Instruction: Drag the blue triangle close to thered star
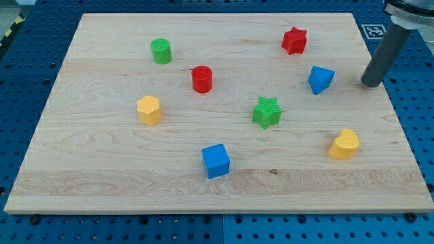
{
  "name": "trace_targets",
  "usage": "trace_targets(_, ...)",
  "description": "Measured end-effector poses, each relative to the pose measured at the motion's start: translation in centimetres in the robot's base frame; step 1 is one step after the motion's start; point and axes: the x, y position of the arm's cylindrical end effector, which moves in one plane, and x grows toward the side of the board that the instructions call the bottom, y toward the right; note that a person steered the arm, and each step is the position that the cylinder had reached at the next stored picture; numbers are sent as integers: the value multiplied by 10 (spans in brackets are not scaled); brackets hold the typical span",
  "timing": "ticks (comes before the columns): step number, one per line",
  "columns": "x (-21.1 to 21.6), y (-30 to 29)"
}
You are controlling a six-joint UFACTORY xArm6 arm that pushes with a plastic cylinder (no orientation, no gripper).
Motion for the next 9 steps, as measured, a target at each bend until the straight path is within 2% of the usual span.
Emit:
trace_targets(4,29,-12)
trace_targets(5,24,-57)
trace_targets(6,20,-76)
trace_targets(8,-18,-77)
trace_targets(9,-18,-83)
